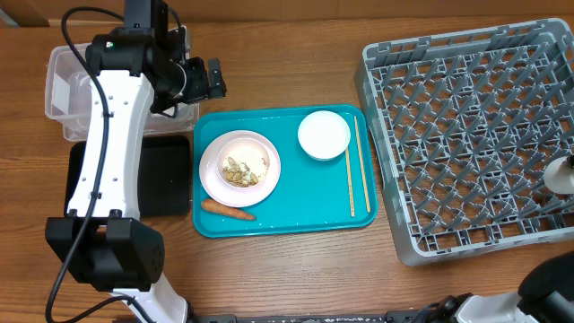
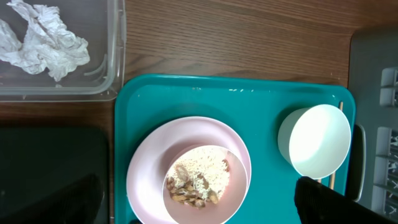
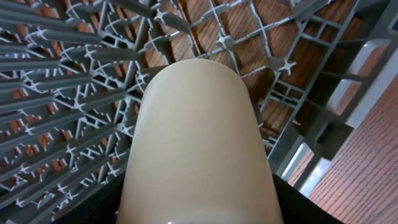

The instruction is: Sort waste into correct bins and load items into the dishwasher

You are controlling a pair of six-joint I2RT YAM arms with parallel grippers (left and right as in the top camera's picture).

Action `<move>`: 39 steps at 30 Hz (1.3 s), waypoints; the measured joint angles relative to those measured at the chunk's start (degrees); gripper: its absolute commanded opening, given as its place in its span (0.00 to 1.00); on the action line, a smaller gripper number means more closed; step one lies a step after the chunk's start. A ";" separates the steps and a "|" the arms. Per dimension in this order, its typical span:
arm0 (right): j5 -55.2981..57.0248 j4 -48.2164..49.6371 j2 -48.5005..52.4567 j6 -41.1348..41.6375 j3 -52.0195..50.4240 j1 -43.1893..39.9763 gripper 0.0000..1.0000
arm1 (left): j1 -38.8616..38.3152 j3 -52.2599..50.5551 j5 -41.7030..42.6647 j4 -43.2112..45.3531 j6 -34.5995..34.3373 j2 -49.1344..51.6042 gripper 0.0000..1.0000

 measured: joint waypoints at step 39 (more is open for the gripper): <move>-13.33 7.56 -0.81 -6.54 -0.04 16.04 0.86 | -9.46 0.00 -1.09 1.64 1.97 0.24 1.00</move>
